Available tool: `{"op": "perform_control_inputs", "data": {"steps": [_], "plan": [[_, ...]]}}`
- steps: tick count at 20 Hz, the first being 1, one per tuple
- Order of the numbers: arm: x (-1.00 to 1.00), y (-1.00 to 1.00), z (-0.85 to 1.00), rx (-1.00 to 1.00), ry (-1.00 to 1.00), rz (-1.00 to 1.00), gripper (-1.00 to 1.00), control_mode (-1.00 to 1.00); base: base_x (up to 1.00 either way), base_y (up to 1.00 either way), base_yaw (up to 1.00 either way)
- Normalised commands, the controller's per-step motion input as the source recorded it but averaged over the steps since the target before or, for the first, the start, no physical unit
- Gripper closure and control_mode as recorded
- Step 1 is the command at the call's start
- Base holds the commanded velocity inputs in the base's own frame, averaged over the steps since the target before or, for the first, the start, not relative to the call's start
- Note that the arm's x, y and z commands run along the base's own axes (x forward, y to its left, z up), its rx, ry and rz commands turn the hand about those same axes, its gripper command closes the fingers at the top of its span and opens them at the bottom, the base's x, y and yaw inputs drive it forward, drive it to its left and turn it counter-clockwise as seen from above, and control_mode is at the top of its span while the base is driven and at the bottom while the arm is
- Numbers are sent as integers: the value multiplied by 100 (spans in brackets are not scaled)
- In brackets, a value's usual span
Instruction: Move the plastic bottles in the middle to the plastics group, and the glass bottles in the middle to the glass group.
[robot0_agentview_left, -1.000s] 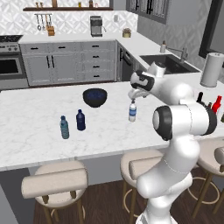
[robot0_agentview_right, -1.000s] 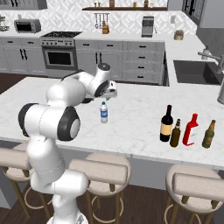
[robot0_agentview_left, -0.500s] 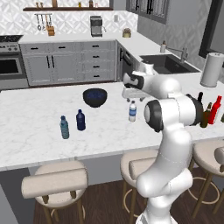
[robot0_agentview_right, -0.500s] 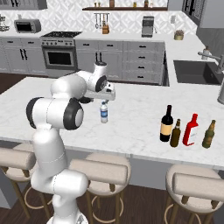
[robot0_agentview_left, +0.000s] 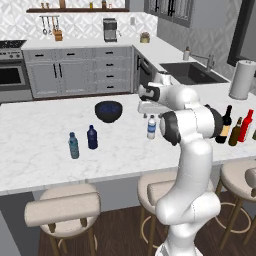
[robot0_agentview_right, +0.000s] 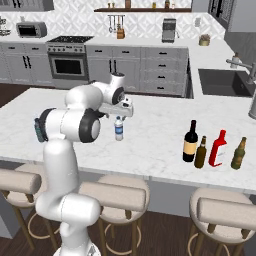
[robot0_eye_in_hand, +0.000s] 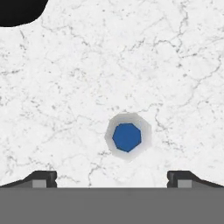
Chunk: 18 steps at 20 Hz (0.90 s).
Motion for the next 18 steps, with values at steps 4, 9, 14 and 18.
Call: {"op": "perform_control_inputs", "data": {"steps": [4, 9, 14, 18], "plan": [[26, -15, -36, 0, 4, 0, -100, -100, 0, 0, 0], [25, -6, -27, 0, 0, 0, -100, -100, 0, 0, 0], [24, 2, -21, 0, 0, 0, -100, -100, 0, 0, 0], [1, 4, -12, 0, 0, 0, -100, -100, 0, 0, 0]]}}
